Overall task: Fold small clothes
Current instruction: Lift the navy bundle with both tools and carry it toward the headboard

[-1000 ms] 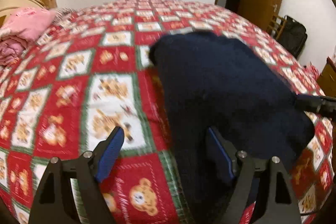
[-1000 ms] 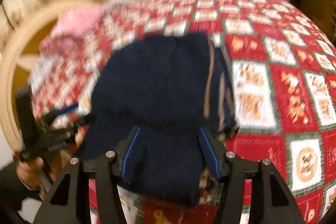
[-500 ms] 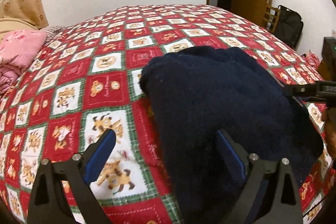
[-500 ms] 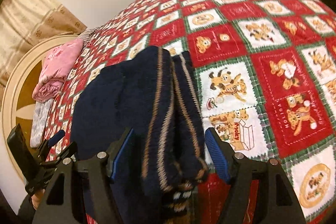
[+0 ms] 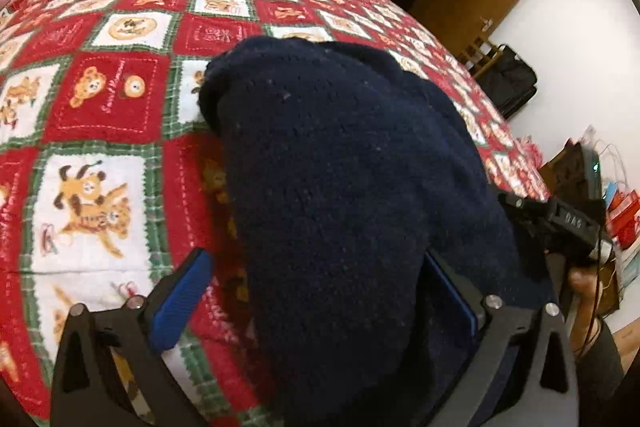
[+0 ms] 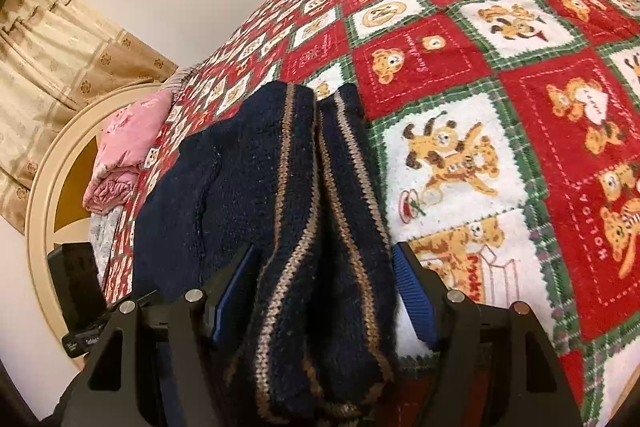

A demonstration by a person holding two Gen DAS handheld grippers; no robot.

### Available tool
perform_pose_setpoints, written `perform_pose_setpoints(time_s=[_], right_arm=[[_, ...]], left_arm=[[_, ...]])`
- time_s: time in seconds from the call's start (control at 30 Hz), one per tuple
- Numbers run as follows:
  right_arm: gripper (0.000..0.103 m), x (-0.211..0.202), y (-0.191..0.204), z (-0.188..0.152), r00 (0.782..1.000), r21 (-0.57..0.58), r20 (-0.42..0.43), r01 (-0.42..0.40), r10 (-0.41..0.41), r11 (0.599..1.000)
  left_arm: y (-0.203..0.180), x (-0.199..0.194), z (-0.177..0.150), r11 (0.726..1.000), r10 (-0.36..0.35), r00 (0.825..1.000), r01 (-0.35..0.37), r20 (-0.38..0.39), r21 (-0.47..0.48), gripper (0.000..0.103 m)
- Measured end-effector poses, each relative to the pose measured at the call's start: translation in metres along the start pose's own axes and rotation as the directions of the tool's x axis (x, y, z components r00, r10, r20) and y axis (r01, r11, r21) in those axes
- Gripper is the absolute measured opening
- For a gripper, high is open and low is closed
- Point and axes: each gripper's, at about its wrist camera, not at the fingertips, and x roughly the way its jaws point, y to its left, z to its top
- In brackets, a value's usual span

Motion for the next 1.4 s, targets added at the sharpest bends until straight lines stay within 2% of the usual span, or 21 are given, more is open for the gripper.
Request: perform_pose_setpoints(time_s=[0.03,0.1,0.13,0.17,0.27,0.37,0.43,0.6,0.77,0.97,1.1,1.3,1.4], right_arm=[[0.061,0.001,0.003,0.001,1.000,-0.011,-0.004,0.003,-0.003,1.000],[0.040,0.001,0.010,-0.001,0.999,-0.027,-0.012,-0.033,0.032,0.999],[0.037,0.001,0.017,-0.003,1.000,-0.051,-0.008,-0.017,0.017,0.999],[0.036,0.004,0.021,-0.004,1.000,-0.063,-0.014,-0.007,0.006,0.998],[0.032,0.008,0.012,-0.001,0.999,0.025,-0.027,-0.027,0.028,0.999],[0.027,0.001,0.026,-0.005,1.000,-0.035,0.004,0.030,-0.030,0.999],[0.025,-0.008,0.038,-0.007,0.999,-0.048,0.029,0.044,-0.042,0.998],[0.024,-0.021,0.066,-0.009,0.998,-0.061,0.070,0.009,-0.005,0.998],[0.024,-0.018,0.102,-0.018,0.997,-0.095,0.056,-0.043,0.048,0.995],[0.024,-0.002,0.163,-0.038,0.991,-0.152,0.017,-0.125,0.129,0.980],[0.024,0.015,0.210,-0.051,0.983,-0.194,-0.022,-0.184,0.184,0.964],[0.024,0.044,0.284,-0.072,0.969,-0.260,-0.082,-0.247,0.234,0.933],[0.024,0.054,0.314,-0.084,0.964,-0.288,-0.110,-0.266,0.244,0.920]], left_arm=[[-0.003,0.001,0.000,1.000,0.002,1.000,-0.002,0.001,0.015,0.103],[-0.012,0.002,0.001,0.999,-0.011,1.000,0.011,-0.003,0.046,0.093],[-0.014,0.002,0.001,0.998,-0.025,1.000,0.025,-0.009,0.053,0.081],[-0.016,0.001,0.002,0.998,-0.035,0.999,0.036,-0.014,0.053,0.077],[-0.023,0.001,0.003,0.997,-0.012,1.000,0.012,-0.006,0.075,0.071],[-0.030,-0.009,0.001,0.994,0.027,0.999,-0.030,0.026,0.106,0.047],[-0.040,-0.022,-0.001,0.985,0.072,0.996,-0.080,0.059,0.150,0.044],[-0.048,-0.062,-0.004,0.979,0.095,0.987,-0.117,0.131,0.170,0.043],[-0.041,-0.103,-0.013,0.975,0.109,0.979,-0.140,0.175,0.171,0.043],[-0.018,-0.150,-0.027,0.966,0.180,0.962,-0.212,0.203,0.148,0.043],[0.006,-0.186,-0.042,0.949,0.255,0.940,-0.288,0.227,0.126,0.043],[0.044,-0.233,-0.064,0.935,0.322,0.906,-0.350,0.274,0.058,0.043],[0.061,-0.250,-0.073,0.931,0.343,0.895,-0.365,0.284,0.025,0.043]])
